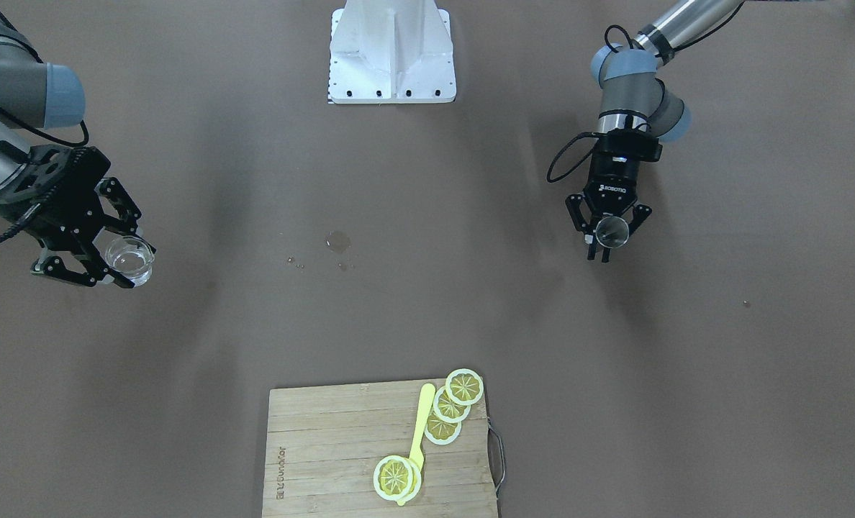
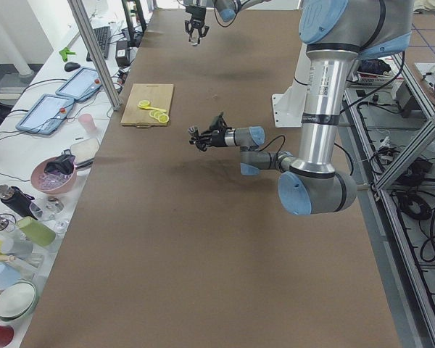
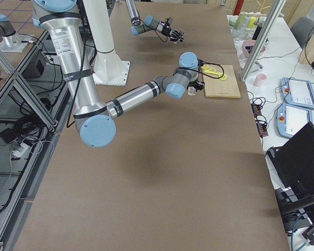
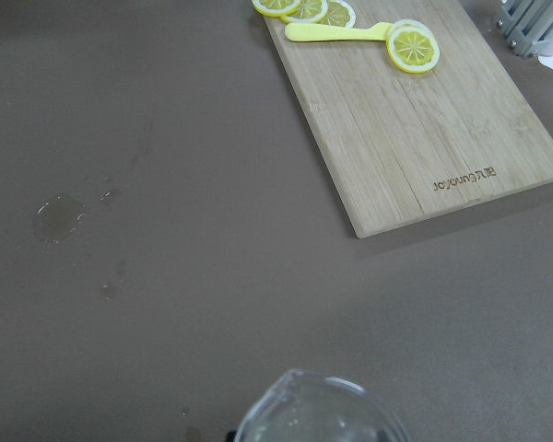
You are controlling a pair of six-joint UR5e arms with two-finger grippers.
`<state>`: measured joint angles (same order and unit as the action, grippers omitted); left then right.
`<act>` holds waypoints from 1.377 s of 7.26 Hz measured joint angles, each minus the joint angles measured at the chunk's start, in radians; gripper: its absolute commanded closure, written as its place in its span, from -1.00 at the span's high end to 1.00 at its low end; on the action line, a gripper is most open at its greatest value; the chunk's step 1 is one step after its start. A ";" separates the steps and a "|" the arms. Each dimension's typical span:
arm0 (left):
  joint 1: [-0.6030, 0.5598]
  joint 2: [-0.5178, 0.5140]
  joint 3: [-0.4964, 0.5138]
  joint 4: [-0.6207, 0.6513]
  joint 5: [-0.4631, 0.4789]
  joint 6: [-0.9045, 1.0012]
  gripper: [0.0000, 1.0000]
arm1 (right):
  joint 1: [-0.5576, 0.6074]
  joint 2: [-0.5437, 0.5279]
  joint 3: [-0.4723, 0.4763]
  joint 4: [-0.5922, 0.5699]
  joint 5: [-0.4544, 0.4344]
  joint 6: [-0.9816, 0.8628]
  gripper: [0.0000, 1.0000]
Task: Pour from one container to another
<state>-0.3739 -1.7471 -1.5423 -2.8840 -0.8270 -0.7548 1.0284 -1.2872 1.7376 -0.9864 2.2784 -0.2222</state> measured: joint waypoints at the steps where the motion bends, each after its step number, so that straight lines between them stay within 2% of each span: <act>1: -0.009 -0.043 -0.005 0.016 -0.043 0.010 -1.00 | -0.002 0.001 0.001 0.002 -0.012 -0.001 -1.00; 3: -0.041 -0.137 -0.004 0.058 -0.144 0.025 -1.00 | -0.011 0.008 0.005 0.000 -0.036 -0.001 -1.00; 5: -0.063 -0.233 0.014 0.107 -0.251 0.131 -1.00 | -0.015 0.036 0.007 -0.051 -0.037 0.001 -1.00; 7: -0.077 -0.337 0.069 0.154 -0.378 0.266 -1.00 | -0.018 0.083 0.025 -0.151 -0.030 0.001 -1.00; 10: -0.101 -0.466 0.170 0.178 -0.499 0.461 -1.00 | -0.045 0.113 0.037 -0.191 -0.038 0.002 -1.00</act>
<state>-0.4753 -2.2135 -1.3721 -2.7065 -1.3259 -0.2942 0.9835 -1.1746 1.7743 -1.1778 2.2402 -0.2205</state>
